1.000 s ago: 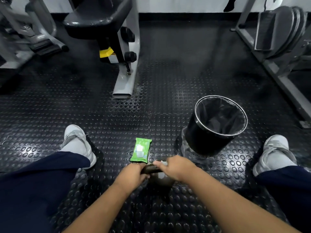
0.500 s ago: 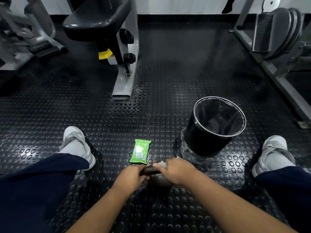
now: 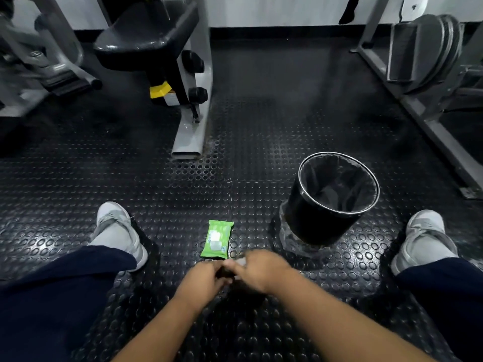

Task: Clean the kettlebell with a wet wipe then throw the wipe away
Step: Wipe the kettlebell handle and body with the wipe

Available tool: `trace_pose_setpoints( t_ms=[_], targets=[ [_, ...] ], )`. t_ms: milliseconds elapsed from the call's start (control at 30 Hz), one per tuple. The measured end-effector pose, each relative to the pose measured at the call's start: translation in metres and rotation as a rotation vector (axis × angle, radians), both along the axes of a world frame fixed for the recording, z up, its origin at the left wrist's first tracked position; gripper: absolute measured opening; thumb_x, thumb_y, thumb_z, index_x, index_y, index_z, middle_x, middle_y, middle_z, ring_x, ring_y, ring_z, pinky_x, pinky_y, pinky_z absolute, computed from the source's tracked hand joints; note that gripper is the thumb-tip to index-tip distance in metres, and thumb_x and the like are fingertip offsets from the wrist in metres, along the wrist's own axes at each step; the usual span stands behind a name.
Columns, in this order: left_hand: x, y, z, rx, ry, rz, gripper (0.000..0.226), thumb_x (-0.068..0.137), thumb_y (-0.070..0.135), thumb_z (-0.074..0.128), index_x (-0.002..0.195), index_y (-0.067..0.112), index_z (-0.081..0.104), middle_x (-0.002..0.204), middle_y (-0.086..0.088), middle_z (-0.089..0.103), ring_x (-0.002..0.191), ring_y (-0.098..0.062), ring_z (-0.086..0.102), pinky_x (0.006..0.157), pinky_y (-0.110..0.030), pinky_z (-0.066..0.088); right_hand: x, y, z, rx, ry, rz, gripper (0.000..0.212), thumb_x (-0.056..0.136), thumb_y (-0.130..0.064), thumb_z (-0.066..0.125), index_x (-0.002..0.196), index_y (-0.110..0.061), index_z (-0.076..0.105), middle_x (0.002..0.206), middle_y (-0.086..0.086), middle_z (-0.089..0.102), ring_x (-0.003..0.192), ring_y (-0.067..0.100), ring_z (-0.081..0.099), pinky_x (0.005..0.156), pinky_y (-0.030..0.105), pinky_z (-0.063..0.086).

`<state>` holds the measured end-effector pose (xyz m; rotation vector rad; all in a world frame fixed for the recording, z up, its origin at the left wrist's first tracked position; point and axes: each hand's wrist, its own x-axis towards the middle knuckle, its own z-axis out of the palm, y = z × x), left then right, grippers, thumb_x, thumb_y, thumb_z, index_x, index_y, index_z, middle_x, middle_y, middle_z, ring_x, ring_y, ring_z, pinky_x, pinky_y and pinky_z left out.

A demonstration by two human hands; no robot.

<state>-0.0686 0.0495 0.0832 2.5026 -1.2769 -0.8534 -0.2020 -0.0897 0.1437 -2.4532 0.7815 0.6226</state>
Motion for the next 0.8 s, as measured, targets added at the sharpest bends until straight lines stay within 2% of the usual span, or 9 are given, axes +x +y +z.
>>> trace_pose_setpoints(
  t_ms=[100, 200, 233, 300, 367, 467, 567, 667, 800],
  targets=[
    [-0.001, -0.002, 0.002, -0.032, 0.005, 0.009, 0.032, 0.092, 0.043, 0.073, 0.123, 0.036, 0.07, 0.103, 0.008, 0.076, 0.089, -0.012, 0.07, 0.08, -0.029, 0.056, -0.011, -0.02, -0.006, 0.021, 0.071, -0.063, 0.106, 0.089, -0.091, 0.015, 0.134, -0.007, 0.062, 0.14, 0.016, 0.063, 0.127, 0.032, 0.059, 0.105, 0.046, 0.049],
    [-0.001, -0.002, 0.004, 0.001, 0.024, 0.021, 0.023, 0.091, 0.037, 0.073, 0.115, 0.033, 0.073, 0.102, 0.005, 0.077, 0.091, -0.016, 0.072, 0.081, -0.032, 0.057, 0.004, -0.002, 0.0, 0.022, 0.023, -0.009, 0.103, 0.091, -0.09, 0.016, 0.125, -0.007, 0.068, 0.133, 0.019, 0.066, 0.123, 0.034, 0.061, 0.103, 0.045, 0.048],
    [-0.001, 0.0, 0.002, -0.014, 0.089, 0.053, 0.016, 0.091, 0.029, 0.07, 0.106, 0.032, 0.075, 0.097, 0.004, 0.079, 0.087, -0.016, 0.072, 0.079, -0.036, 0.059, 0.013, 0.01, 0.003, 0.002, 0.004, 0.029, 0.101, 0.093, -0.087, 0.017, 0.123, -0.006, 0.069, 0.131, 0.021, 0.066, 0.123, 0.036, 0.06, 0.104, 0.046, 0.047],
    [-0.001, 0.004, 0.003, -0.099, 0.3, 0.142, 0.024, 0.088, 0.022, 0.058, 0.095, 0.032, 0.078, 0.088, 0.001, 0.08, 0.078, -0.021, 0.073, 0.074, -0.045, 0.059, 0.029, 0.031, 0.003, -0.055, -0.03, 0.109, 0.097, 0.097, -0.082, 0.017, 0.124, -0.005, 0.069, 0.127, 0.023, 0.066, 0.123, 0.038, 0.058, 0.107, 0.047, 0.044],
    [-0.001, 0.007, 0.003, -0.154, 0.371, 0.178, 0.029, 0.09, 0.021, 0.053, 0.092, 0.032, 0.079, 0.086, -0.001, 0.08, 0.077, -0.028, 0.075, 0.074, -0.051, 0.058, 0.034, 0.041, -0.001, -0.078, -0.035, 0.125, 0.097, 0.096, -0.082, 0.015, 0.125, -0.007, 0.068, 0.127, 0.023, 0.065, 0.125, 0.038, 0.055, 0.111, 0.049, 0.04],
    [-0.002, 0.004, 0.004, -0.098, 0.284, 0.14, 0.024, 0.094, 0.016, 0.057, 0.094, 0.029, 0.078, 0.086, 0.005, 0.079, 0.083, -0.023, 0.076, 0.076, -0.043, 0.061, 0.02, 0.03, -0.005, -0.049, -0.064, 0.095, 0.098, 0.095, -0.084, 0.013, 0.12, -0.008, 0.069, 0.131, 0.02, 0.065, 0.129, 0.036, 0.054, 0.113, 0.049, 0.04],
    [-0.002, 0.0, 0.004, -0.008, 0.025, 0.015, 0.02, 0.093, 0.035, 0.072, 0.113, 0.033, 0.073, 0.101, 0.006, 0.078, 0.091, -0.015, 0.072, 0.086, -0.032, 0.058, -0.003, 0.0, -0.001, -0.045, -0.009, 0.007, 0.101, 0.094, -0.086, 0.013, 0.128, -0.008, 0.066, 0.135, 0.016, 0.065, 0.126, 0.032, 0.059, 0.106, 0.048, 0.049],
    [-0.003, -0.001, 0.002, -0.029, 0.009, 0.008, 0.03, 0.093, 0.042, 0.072, 0.122, 0.039, 0.069, 0.101, 0.012, 0.075, 0.086, -0.007, 0.066, 0.081, -0.024, 0.053, -0.014, -0.02, 0.002, -0.051, 0.082, -0.011, 0.098, 0.096, -0.083, 0.013, 0.12, -0.006, 0.068, 0.129, 0.016, 0.068, 0.122, 0.032, 0.062, 0.101, 0.046, 0.052],
    [0.0, -0.001, 0.001, -0.005, 0.036, 0.012, 0.021, 0.09, 0.038, 0.071, 0.112, 0.038, 0.073, 0.1, 0.011, 0.078, 0.092, -0.012, 0.073, 0.083, -0.031, 0.058, 0.005, 0.007, 0.005, -0.054, 0.03, 0.028, 0.098, 0.097, -0.083, 0.014, 0.126, -0.005, 0.066, 0.134, 0.021, 0.064, 0.125, 0.037, 0.059, 0.107, 0.048, 0.049]
  ],
)
